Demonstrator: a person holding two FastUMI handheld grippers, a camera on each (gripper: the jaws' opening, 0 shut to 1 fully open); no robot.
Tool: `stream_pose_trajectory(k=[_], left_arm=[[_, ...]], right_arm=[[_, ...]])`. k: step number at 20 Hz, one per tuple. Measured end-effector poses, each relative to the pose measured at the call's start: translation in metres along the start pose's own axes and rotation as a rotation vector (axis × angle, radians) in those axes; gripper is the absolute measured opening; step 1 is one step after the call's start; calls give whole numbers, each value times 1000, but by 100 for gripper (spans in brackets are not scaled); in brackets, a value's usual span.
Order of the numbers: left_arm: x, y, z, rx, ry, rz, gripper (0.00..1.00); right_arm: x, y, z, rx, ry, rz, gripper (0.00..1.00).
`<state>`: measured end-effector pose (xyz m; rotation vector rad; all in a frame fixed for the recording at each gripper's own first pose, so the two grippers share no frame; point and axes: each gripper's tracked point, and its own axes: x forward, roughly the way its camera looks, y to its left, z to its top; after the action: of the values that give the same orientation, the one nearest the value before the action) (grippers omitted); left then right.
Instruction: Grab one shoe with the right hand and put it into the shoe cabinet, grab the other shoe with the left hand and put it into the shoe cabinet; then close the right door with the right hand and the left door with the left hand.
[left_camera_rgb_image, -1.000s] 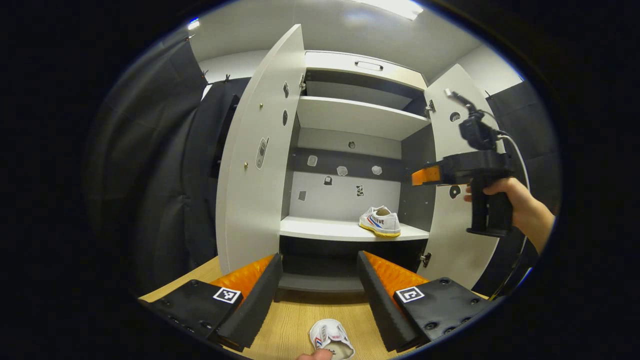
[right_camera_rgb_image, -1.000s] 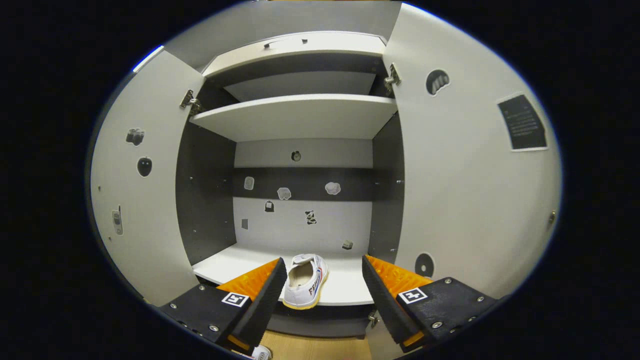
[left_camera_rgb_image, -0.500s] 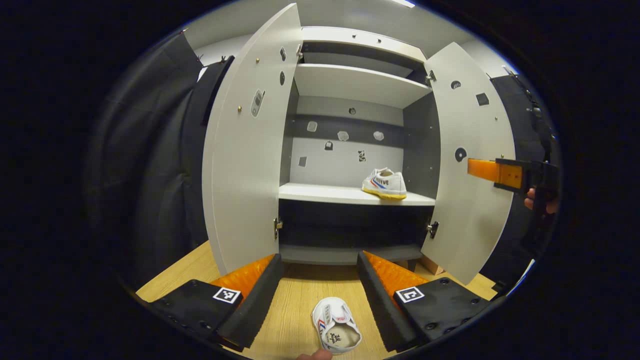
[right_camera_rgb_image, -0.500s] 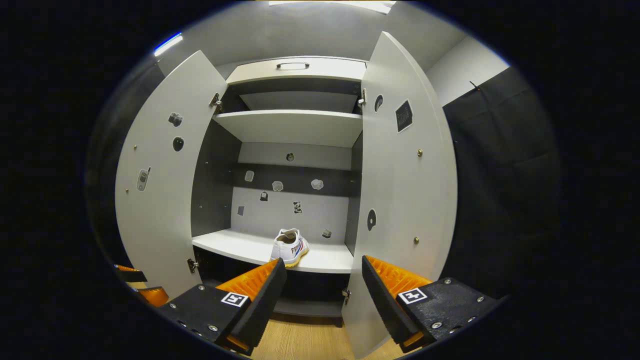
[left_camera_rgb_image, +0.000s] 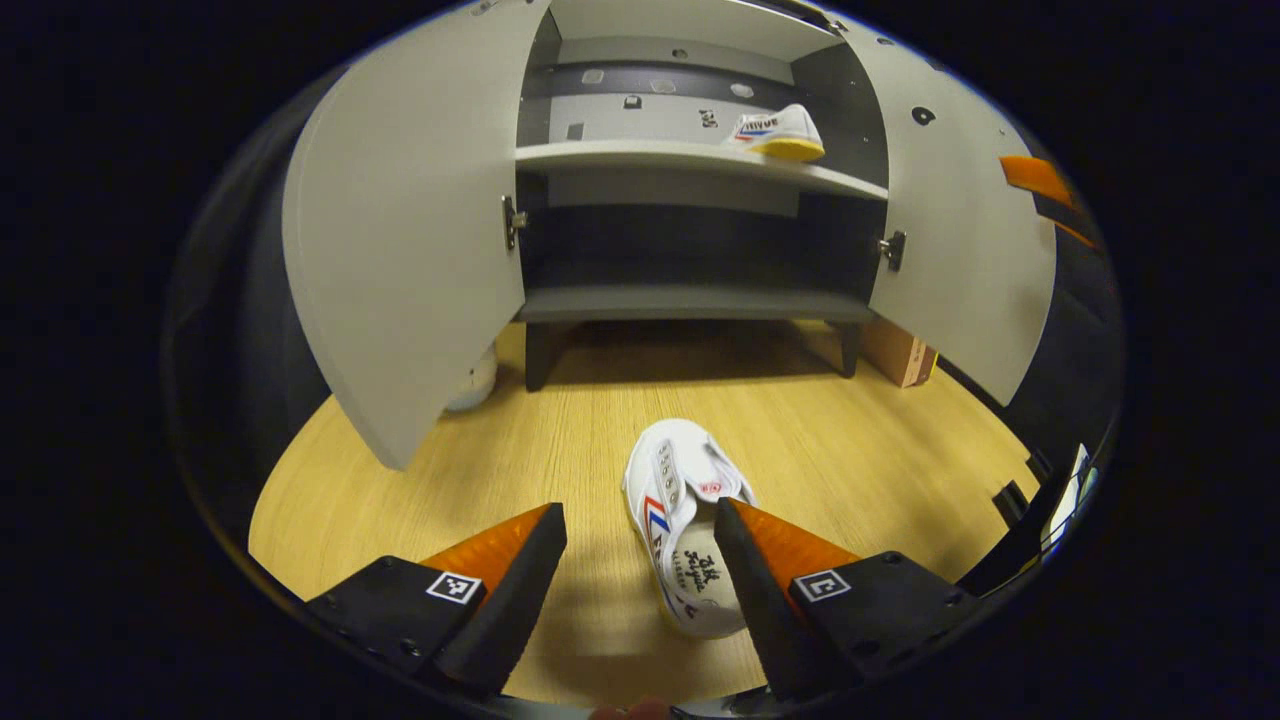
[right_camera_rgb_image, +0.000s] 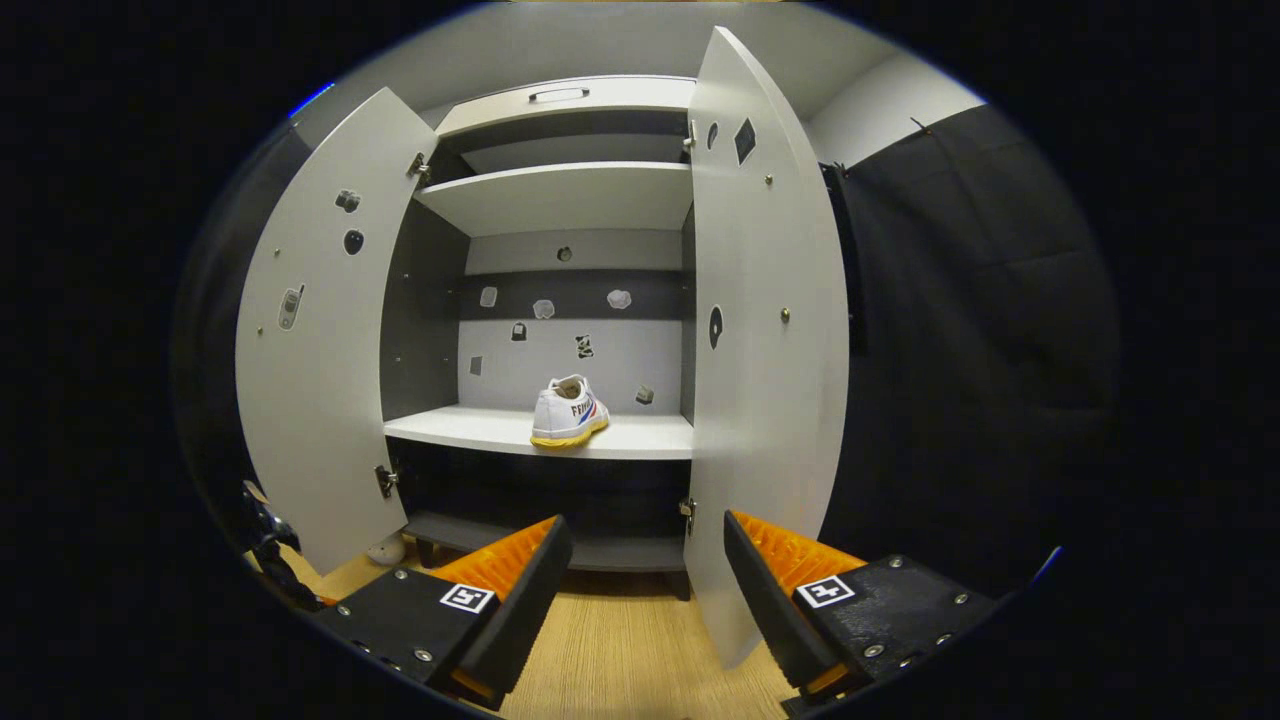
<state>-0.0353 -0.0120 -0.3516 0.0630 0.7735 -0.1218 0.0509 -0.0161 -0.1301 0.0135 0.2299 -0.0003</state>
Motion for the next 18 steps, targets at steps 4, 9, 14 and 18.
stream_pose_trajectory(k=[4,9,14,18], left_arm=[[12,7,-14,-51,89,-1,98],[49,17,-14,-104,99,37,98],[67,14,-11,-171,91,7,98],[66,5,-1,-241,56,1,46]], right_arm=[[2,-9,3,-14,7,-17,94],[0,-10,7,-39,5,-19,94],[-3,-13,4,-52,19,-25,94],[-4,-14,0,-53,26,-31,94]])
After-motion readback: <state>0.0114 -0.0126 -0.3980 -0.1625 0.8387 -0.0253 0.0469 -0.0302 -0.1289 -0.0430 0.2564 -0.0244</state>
